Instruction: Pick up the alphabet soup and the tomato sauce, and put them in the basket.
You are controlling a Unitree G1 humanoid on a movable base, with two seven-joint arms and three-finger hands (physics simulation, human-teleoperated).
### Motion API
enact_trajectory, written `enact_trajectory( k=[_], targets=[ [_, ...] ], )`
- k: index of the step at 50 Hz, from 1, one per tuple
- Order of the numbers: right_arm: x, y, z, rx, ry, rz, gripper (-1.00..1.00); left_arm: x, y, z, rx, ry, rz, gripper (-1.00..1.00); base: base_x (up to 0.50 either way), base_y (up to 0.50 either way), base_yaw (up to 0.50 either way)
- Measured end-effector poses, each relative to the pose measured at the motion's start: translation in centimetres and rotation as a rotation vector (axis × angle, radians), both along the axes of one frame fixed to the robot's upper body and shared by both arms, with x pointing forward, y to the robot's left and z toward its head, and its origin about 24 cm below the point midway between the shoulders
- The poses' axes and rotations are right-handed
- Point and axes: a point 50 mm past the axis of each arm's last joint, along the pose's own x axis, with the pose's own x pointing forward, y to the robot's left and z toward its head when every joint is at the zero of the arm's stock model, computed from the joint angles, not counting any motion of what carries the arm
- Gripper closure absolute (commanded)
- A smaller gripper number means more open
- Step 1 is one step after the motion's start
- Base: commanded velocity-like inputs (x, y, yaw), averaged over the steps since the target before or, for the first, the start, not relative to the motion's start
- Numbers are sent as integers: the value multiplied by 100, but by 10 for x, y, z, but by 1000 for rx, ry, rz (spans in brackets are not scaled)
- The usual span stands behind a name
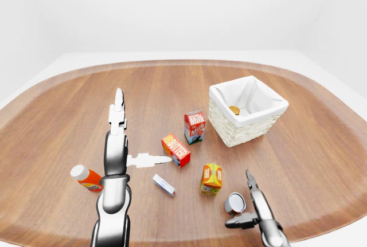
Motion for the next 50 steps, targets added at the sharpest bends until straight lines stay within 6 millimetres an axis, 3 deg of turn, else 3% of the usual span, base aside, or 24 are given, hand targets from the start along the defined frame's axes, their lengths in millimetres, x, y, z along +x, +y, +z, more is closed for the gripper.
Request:
enact_trajectory(
  k=[22,23,24,41,50],
  targets=[
    [5,7,3,-16,-24,29,-100,0,0,0,0,0,0,-100,0,0,0],
    [5,8,4,-16,-25,30,-31,0,0,0,0,0,0,-100,0,0,0],
    [5,8,4,-17,-26,31,98,0,0,0,0,0,0,-100,0,0,0],
    [4,14,5,5,-23,69,100,0,0,0,0,0,0,-100,0,0,0],
    [6,18,21,47,-92,78,100,0,0,0,0,0,0,-100,0,0,0]
  ],
)
